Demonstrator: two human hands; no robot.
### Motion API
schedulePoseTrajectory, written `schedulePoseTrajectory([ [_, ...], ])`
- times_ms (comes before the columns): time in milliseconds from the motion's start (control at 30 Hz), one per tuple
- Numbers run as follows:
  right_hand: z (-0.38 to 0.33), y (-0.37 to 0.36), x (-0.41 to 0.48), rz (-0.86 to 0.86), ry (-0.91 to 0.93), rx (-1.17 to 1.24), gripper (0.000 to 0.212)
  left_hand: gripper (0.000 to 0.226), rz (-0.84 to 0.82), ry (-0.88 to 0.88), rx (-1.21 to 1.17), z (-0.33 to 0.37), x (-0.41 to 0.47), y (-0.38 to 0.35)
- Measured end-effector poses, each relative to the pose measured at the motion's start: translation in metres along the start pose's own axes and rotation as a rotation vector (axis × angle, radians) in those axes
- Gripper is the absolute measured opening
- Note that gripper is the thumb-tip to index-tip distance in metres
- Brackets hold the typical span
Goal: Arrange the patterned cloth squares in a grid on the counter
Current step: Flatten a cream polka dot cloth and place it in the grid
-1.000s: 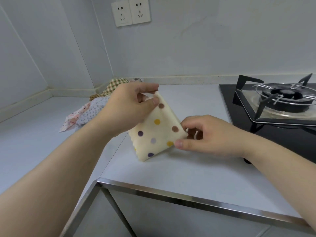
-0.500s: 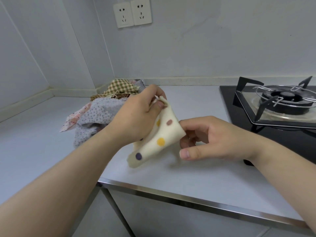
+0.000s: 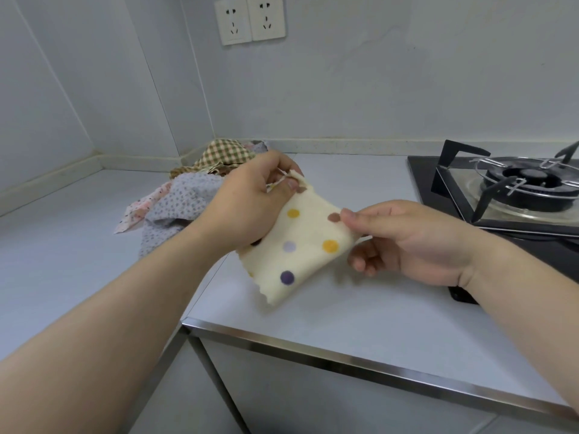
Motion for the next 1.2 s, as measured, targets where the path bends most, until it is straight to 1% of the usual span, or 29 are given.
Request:
schedulePoseTrajectory([
  [67,0.001,0.0,0.003,0.074,-0.019,0.042,0.033,0.019,0.017,0.028,0.007,-0.001,0.0,-0.001],
  [167,0.001,-0.001,0.005,0.121,-0.012,0.037,0.03,0.016,0.063,0.073,0.008,-0.003,0.002,0.001],
  [300,0.006,-0.002,0.01,0.259,0.019,-0.06,0.014,0.004,0.1,0.13,0.003,-0.008,0.003,-0.003],
  [367,0.009,-0.003,0.013,0.306,0.035,-0.059,0.011,0.012,0.145,0.14,-0.03,-0.01,0.003,-0.005],
  [467,0.01,-0.003,0.014,0.343,0.036,-0.026,0.014,0.018,0.189,0.13,-0.03,-0.009,0.001,-0.009],
  [567,0.008,0.0,0.014,0.385,0.033,-0.011,0.023,0.012,0.14,0.132,-0.062,-0.005,-0.001,-0.011],
  [633,0.008,0.001,0.014,0.406,0.031,-0.005,0.023,0.006,0.073,0.12,-0.122,0.001,-0.002,-0.01],
  [733,0.01,0.001,0.016,0.428,0.017,0.006,0.021,0.037,0.01,0.07,-0.121,0.005,-0.005,-0.01],
  [800,0.012,0.001,0.017,0.434,0.007,0.019,0.022,0.045,-0.021,0.063,-0.099,0.008,-0.006,-0.011],
  [867,0.014,0.001,0.018,0.438,-0.004,0.027,0.026,0.045,-0.021,0.077,-0.059,0.01,-0.006,-0.011],
  [1000,0.017,0.001,0.02,0.426,-0.014,0.028,0.043,0.04,0.058,0.167,-0.045,0.007,-0.001,-0.007],
  [1133,0.019,-0.001,0.021,0.368,-0.011,-0.078,0.051,0.039,0.159,0.328,-0.125,0.004,0.002,-0.005],
  [1200,0.02,-0.003,0.021,0.349,0.004,-0.162,0.052,0.04,0.229,0.402,-0.218,0.002,0.004,-0.006],
])
Point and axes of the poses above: each hand's wrist, its own x-axis towards the middle knuckle, its own y-axis out of the back of the hand, z = x × y, the point moved 1 cm from there along x, towards the middle knuckle, and after that the axes turned 3 degrees about z, right-handed, at the moved point
